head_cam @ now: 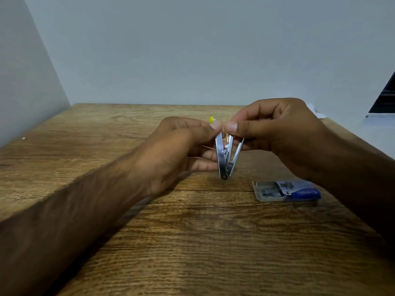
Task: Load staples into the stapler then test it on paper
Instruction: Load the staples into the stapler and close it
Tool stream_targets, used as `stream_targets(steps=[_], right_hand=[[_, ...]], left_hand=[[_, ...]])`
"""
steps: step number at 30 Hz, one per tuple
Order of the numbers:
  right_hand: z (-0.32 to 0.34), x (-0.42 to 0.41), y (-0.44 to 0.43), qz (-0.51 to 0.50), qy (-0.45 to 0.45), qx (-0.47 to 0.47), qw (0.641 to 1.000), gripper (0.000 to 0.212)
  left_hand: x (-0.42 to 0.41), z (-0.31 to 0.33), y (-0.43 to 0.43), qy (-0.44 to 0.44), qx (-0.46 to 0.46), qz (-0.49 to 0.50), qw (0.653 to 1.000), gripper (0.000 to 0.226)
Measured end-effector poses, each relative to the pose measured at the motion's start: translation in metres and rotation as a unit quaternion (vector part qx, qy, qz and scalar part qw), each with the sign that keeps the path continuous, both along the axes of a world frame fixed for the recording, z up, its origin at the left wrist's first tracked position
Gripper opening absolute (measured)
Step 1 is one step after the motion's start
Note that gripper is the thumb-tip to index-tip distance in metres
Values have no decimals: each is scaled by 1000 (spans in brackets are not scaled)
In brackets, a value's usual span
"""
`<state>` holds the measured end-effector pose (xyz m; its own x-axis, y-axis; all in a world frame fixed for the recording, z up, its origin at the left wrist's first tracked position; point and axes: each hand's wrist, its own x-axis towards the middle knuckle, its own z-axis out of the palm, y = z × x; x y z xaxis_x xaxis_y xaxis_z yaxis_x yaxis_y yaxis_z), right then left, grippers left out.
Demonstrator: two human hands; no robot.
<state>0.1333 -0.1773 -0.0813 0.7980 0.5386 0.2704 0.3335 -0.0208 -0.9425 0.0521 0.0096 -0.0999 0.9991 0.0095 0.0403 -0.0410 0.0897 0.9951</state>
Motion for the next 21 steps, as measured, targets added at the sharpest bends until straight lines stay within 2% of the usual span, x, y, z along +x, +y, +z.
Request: stream_targets(steps=[3,6,9,14,21], right_hand=[[0,0,1,-1,0,-15,1000,24],[2,0,1,15,18,-13,1000,6],[2,0,1,10,20,0,1000,12],[2,-1,2,20,29,4,999,10],[5,-2,2,38,33,19,999,9]], left_hand=[[0,-2,2,3,18,-5,1000,28],[1,-5,1,-12,12,19,1000,28],[1,-6,0,-20,15,28,999,25],[-1,-5,-2,-27,40,37,998,16],[-3,-5,-8,-47,46,62,996,20]])
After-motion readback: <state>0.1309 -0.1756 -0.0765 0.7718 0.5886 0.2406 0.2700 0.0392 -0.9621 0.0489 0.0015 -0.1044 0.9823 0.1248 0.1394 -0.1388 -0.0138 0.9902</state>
